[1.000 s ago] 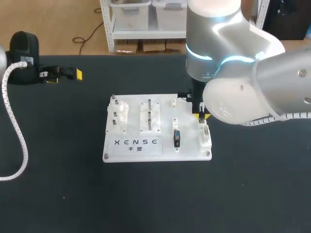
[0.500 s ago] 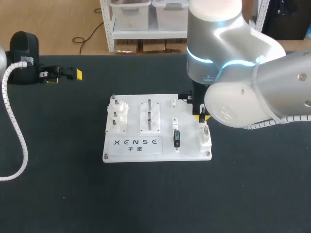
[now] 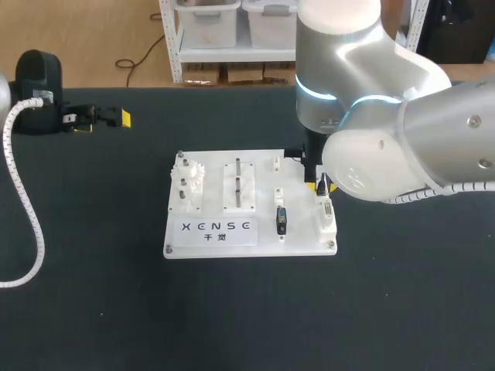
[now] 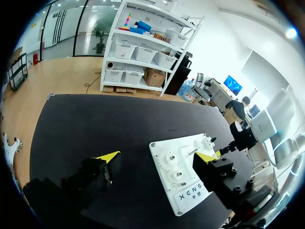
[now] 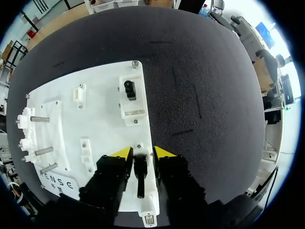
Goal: Insert the USB connector, Ethernet cable, and multi-pin plug into their matching sockets one by one.
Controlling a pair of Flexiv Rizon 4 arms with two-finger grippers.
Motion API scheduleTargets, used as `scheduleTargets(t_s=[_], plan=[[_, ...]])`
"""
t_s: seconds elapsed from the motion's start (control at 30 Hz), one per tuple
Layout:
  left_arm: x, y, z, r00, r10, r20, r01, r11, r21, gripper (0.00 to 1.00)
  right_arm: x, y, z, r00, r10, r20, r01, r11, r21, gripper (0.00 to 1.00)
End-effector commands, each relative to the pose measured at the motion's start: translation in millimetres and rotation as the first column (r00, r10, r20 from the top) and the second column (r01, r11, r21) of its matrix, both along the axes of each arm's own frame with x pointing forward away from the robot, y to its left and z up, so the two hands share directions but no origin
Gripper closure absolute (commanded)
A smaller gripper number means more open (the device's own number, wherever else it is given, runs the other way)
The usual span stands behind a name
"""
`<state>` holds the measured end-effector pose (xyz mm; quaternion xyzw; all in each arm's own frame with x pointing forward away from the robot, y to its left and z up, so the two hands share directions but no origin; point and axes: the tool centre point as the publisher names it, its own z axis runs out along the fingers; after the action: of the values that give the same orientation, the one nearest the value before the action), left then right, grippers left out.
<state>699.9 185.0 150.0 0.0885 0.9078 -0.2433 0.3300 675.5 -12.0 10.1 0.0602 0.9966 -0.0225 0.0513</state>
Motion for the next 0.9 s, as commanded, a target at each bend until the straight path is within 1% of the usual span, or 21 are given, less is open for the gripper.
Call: scheduleTargets(t_s=[0.03,0.27,0.37,0.5,0.63,0.73,0.8,0.9], plan=[[0.0,0.0,0.0,1.0,0.0,0.0,0.0,1.0,0.0,0.0,-1.6,1.2,11.9,0.999,0.011,0.047,-0.011,1.0,-0.001,0.0],[0.0,0.0,0.0,1.0,0.0,0.0,0.0,1.0,0.0,0.0,-3.6,11.3,41.8,0.994,0.04,0.1,-0.04,0.999,0.003,0.0],[0.0,0.0,0.0,1.0,0.0,0.0,0.0,1.0,0.0,0.0,-9.9,20.2,53.7,0.991,0.064,0.116,-0.065,0.998,0.006,0.0],[0.0,0.0,0.0,1.0,0.0,0.0,0.0,1.0,0.0,0.0,-23.4,35.3,65.1,0.989,0.095,0.116,-0.097,0.995,0.015,0.0],[0.0,0.0,0.0,1.0,0.0,0.0,0.0,1.0,0.0,0.0,-38.6,49.3,67.8,0.988,0.12,0.092,-0.123,0.992,0.026,0.0],[0.0,0.0,0.0,1.0,0.0,0.0,0.0,1.0,0.0,0.0,-49.7,58.3,64.2,0.989,0.133,0.06,-0.135,0.99,0.036,0.0],[0.0,0.0,0.0,1.0,0.0,0.0,0.0,1.0,0.0,0.0,-56.5,63.9,61.2,0.987,0.15,0.055,-0.152,0.988,0.023,0.0],[0.0,0.0,0.0,1.0,0.0,0.0,0.0,1.0,0.0,0.0,-62.8,70.5,57.2,0.985,0.167,0.041,-0.168,0.986,0.025,0.0]])
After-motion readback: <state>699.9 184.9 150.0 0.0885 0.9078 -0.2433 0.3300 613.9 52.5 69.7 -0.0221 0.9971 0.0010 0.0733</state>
